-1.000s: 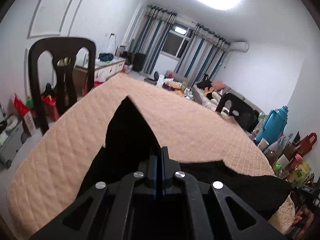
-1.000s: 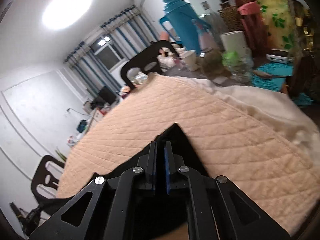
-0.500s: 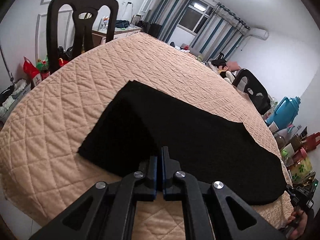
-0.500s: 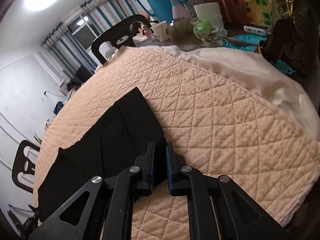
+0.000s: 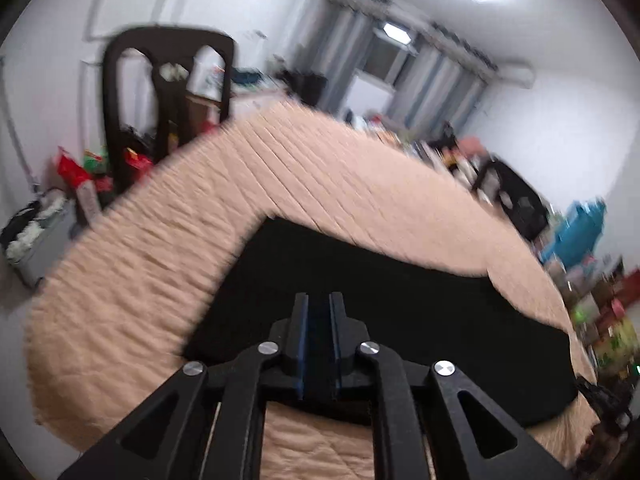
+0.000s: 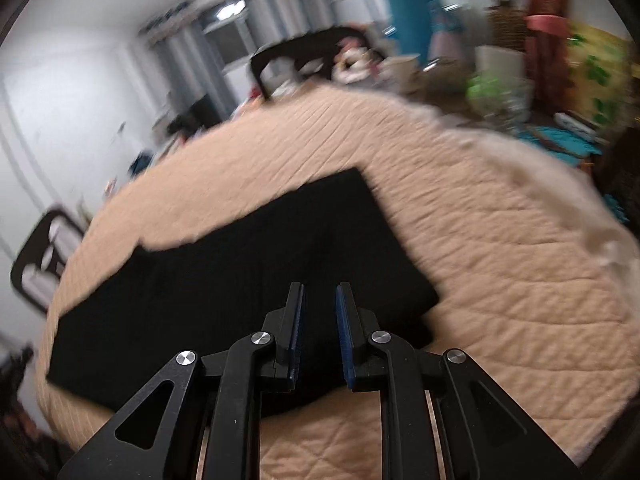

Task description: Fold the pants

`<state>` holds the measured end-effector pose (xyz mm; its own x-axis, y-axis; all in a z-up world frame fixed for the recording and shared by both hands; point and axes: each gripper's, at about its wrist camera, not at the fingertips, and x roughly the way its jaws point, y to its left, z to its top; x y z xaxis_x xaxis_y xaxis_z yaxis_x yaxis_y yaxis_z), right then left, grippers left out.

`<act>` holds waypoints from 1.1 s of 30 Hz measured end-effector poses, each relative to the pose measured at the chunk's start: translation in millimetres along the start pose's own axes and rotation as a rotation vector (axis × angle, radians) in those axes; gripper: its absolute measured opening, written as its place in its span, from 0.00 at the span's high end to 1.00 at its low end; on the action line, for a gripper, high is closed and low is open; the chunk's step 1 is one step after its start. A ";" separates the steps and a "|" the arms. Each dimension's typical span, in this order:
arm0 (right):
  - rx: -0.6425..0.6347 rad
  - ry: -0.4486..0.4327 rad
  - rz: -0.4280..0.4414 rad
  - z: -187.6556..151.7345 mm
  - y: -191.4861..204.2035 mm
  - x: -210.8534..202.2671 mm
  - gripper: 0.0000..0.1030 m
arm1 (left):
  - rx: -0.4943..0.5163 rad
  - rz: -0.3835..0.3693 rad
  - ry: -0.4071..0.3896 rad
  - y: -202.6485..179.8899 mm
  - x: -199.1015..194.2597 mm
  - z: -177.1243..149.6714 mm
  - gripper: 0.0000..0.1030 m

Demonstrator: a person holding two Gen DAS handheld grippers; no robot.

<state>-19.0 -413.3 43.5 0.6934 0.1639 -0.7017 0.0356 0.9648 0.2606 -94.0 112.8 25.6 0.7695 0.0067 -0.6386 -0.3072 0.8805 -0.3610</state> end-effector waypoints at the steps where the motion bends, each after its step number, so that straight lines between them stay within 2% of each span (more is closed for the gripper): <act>1: -0.027 0.041 -0.001 -4.2 2.8 7.7 0.83 | 0.014 -0.004 0.048 -2.5 10.8 -4.5 0.86; 2: -0.051 0.079 -0.011 -7.9 4.7 14.4 0.83 | 0.023 -0.004 0.097 -4.3 21.1 -9.3 0.86; 4: -0.095 0.073 -0.034 -10.3 10.7 13.7 0.83 | 0.030 -0.017 0.138 -6.0 30.1 -14.8 0.86; 8: -0.167 0.014 -0.060 2.3 24.7 9.2 0.73 | 0.122 -0.027 0.083 -23.3 27.7 -3.5 0.86; 11: -0.192 -0.004 -0.038 15.3 35.4 23.0 0.73 | 0.163 -0.037 0.056 -31.7 36.7 12.4 0.74; 13: -0.200 0.005 -0.026 21.8 39.8 37.5 0.73 | 0.178 0.014 0.048 -32.1 45.1 20.3 0.71; 16: -0.203 0.032 -0.053 22.2 33.5 55.3 0.73 | 0.175 0.120 0.090 -18.2 63.8 25.1 0.72; 19: -0.172 0.008 -0.038 26.8 24.4 50.3 0.72 | 0.147 0.108 0.088 -5.7 63.1 28.6 0.72; 22: -0.181 -0.018 -0.097 32.7 23.0 45.0 0.72 | 0.158 0.126 0.063 -3.9 60.1 36.2 0.71; 25: -0.178 -0.028 -0.068 40.1 28.3 46.4 0.72 | 0.172 0.104 0.050 -9.7 64.5 44.7 0.71; 27: -0.182 -0.021 -0.067 44.7 32.7 53.7 0.72 | 0.185 0.107 0.043 -12.6 74.8 49.2 0.71; 30: -0.152 0.040 -0.080 46.8 28.6 73.3 0.72 | 0.166 0.152 0.097 -9.9 93.3 49.3 0.71; 33: -0.147 0.027 -0.087 47.7 31.0 71.7 0.72 | 0.183 0.151 0.079 -12.6 85.6 48.2 0.71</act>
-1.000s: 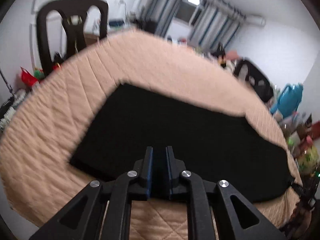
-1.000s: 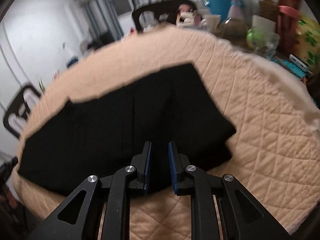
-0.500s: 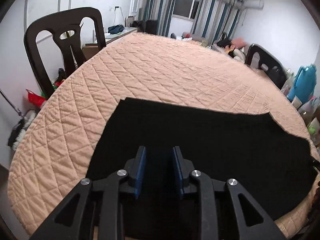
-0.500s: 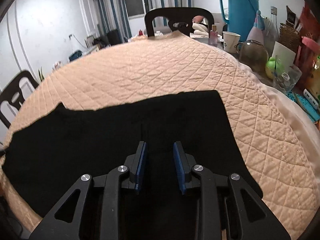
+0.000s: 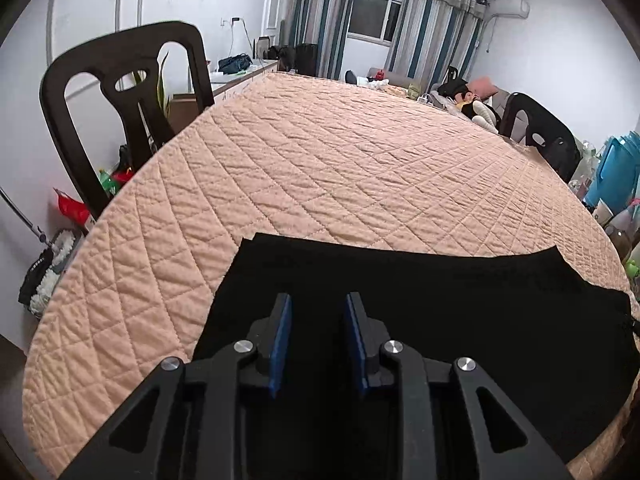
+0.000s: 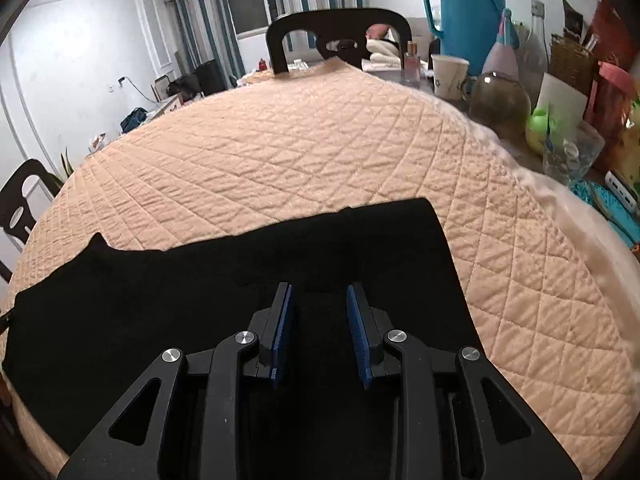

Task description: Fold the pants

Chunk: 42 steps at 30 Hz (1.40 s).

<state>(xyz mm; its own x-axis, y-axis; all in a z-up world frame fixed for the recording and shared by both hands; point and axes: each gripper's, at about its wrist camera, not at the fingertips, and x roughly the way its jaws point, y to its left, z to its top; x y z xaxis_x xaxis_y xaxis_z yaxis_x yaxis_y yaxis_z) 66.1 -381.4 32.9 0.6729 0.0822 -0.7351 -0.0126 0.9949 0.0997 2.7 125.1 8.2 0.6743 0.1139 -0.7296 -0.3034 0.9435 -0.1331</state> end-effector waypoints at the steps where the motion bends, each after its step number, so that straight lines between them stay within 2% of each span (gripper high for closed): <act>1: -0.007 -0.009 0.004 -0.3 1.9 -2.8 0.72 | 0.002 0.002 -0.002 -0.3 -2.3 -1.2 0.71; 8: -0.069 -0.016 0.084 -14.0 28.6 -17.9 0.72 | 0.043 0.001 -0.010 -11.0 -19.1 -15.0 0.71; 19: -0.258 0.001 0.233 -49.1 96.2 -23.0 0.71 | 0.114 -0.051 0.003 -37.6 -30.2 -36.5 0.66; 25: -0.348 0.010 0.238 -65.1 119.3 -24.6 0.66 | 0.132 -0.052 0.009 -44.5 -35.5 -48.8 0.63; 29: -0.393 -0.002 0.279 -70.7 133.9 -33.3 0.66 | 0.134 -0.099 -0.001 -51.2 -47.2 -53.1 0.63; 32: -0.435 -0.021 0.307 -76.5 151.4 -38.2 0.66 | 0.182 -0.146 -0.011 -67.8 -54.1 -59.0 0.60; 35: -0.469 -0.015 0.354 -82.8 168.7 -37.8 0.66 | 0.225 -0.159 0.014 -81.5 -48.3 -66.1 0.58; 39: -0.524 0.014 0.361 -92.6 179.0 -31.2 0.66 | 0.243 -0.152 0.006 -78.4 -50.4 -73.9 0.58; 42: -0.515 0.009 0.367 -91.3 168.5 -34.0 0.66 | 0.196 -0.156 0.005 -63.3 -54.0 -72.4 0.58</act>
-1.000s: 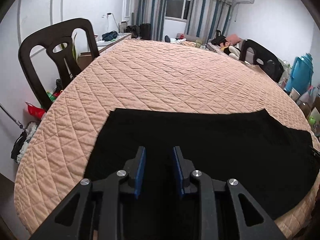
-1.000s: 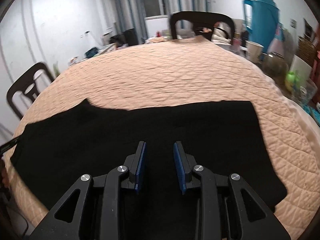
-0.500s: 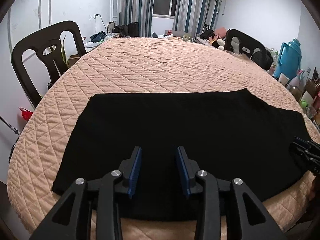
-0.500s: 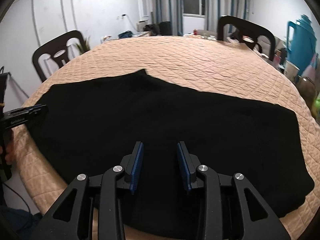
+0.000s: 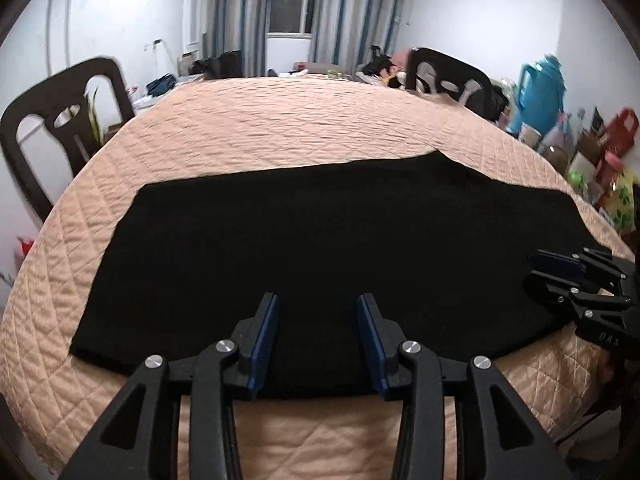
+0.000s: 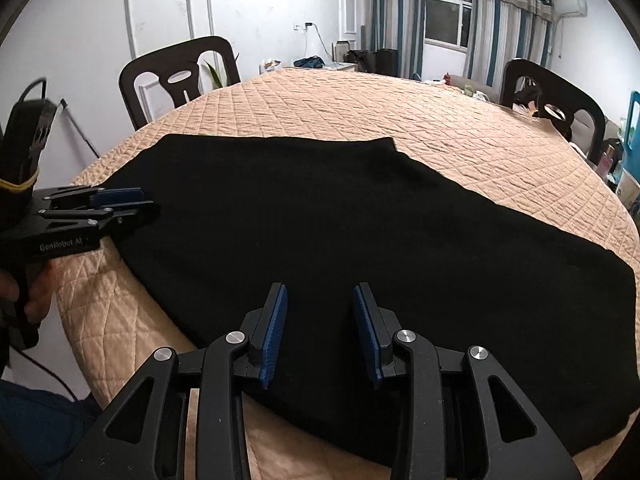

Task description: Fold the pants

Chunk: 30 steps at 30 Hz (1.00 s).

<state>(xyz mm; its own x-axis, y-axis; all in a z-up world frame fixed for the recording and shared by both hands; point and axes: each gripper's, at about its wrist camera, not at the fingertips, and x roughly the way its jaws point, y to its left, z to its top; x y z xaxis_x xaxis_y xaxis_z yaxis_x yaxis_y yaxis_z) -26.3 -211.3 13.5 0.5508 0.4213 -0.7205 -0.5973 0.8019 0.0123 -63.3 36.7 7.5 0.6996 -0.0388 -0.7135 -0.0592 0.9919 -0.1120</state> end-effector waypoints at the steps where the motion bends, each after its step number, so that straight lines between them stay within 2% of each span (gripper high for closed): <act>1: 0.008 -0.002 -0.010 -0.9 -3.8 -1.7 0.66 | -0.013 0.010 -0.002 5.4 -1.2 -1.3 0.58; 7: 0.088 -0.005 -0.083 -10.7 -31.6 -15.4 0.66 | -0.067 0.102 0.001 25.4 -7.9 -3.5 0.58; 12: 0.160 -0.010 -0.148 -18.5 -56.5 -26.4 0.65 | -0.101 0.145 -0.006 34.7 -8.8 -5.3 0.58; 18: 0.208 -0.019 -0.175 -17.7 -70.3 -30.9 0.65 | -0.149 0.186 -0.004 52.3 -9.5 -4.5 0.58; 26: 0.182 -0.034 -0.147 -9.1 -60.8 -25.8 0.65 | -0.197 0.186 -0.011 65.5 -22.6 -11.1 0.58; 30: 0.161 -0.044 -0.133 -6.2 -55.1 -26.4 0.65 | -0.297 0.144 -0.017 80.9 -35.4 -24.2 0.53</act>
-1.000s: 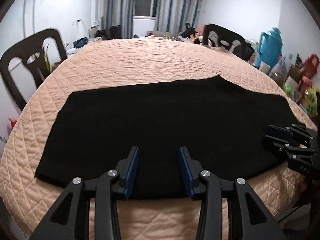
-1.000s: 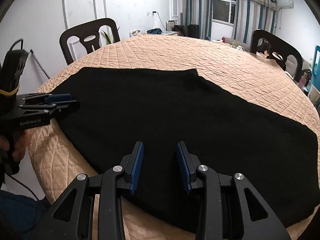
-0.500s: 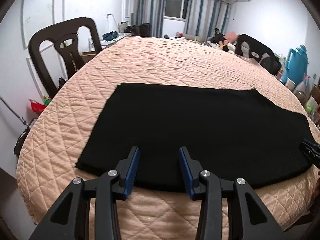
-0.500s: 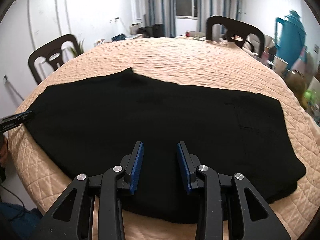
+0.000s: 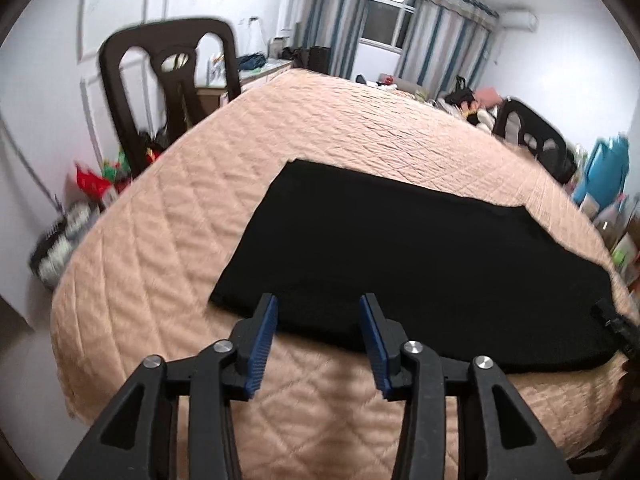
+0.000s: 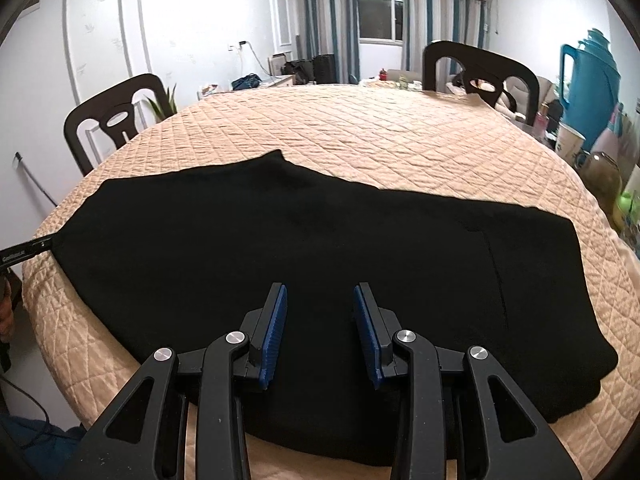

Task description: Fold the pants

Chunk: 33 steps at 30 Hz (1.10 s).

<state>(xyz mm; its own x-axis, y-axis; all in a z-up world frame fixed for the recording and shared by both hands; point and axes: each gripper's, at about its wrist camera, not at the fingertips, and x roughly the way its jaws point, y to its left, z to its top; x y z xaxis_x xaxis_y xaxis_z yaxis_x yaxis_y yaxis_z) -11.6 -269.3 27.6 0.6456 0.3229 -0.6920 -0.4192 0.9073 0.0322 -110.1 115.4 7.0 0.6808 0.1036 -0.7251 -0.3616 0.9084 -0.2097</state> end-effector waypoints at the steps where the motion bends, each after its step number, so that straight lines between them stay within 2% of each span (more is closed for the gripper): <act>1: -0.004 -0.001 0.003 0.8 1.4 0.0 0.65 | -0.031 -0.012 0.009 5.5 -1.2 -2.3 0.52; 5: -0.018 0.001 0.014 3.8 5.8 3.3 0.65 | -0.099 -0.060 0.001 17.3 -3.6 -9.6 0.52; 9: -0.027 0.007 0.027 6.6 9.9 8.4 0.65 | -0.143 -0.089 -0.023 19.6 2.1 -5.3 0.44; 17: -0.041 -0.006 0.036 10.2 13.5 6.2 0.65 | -0.203 -0.109 -0.075 24.3 13.6 4.2 0.44; 20: -0.035 -0.007 0.037 10.8 11.5 6.5 0.65 | -0.184 -0.091 -0.087 19.8 18.8 9.9 0.44; 21: -0.034 -0.005 0.037 11.1 11.0 7.4 0.65 | -0.174 -0.084 -0.087 17.1 20.9 11.7 0.47; 27: -0.033 -0.014 0.043 12.5 12.0 8.1 0.65 | -0.085 -0.028 -0.082 -0.5 29.1 18.7 0.86; 28: -0.032 -0.014 0.044 12.4 12.0 8.1 0.65 | -0.064 -0.016 -0.081 -4.4 29.7 20.5 0.89; 33: -0.017 -0.018 0.046 11.2 9.3 7.8 0.65 | -0.026 -0.027 -0.082 -18.1 29.8 28.5 0.92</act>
<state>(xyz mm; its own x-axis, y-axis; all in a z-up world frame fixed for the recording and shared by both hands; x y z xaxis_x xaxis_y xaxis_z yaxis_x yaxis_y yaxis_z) -3.3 -255.3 30.5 0.6368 0.3688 -0.6770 -0.4594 0.8868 0.0510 -65.1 113.6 7.8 0.7403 0.1132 -0.6627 -0.3581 0.9007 -0.2462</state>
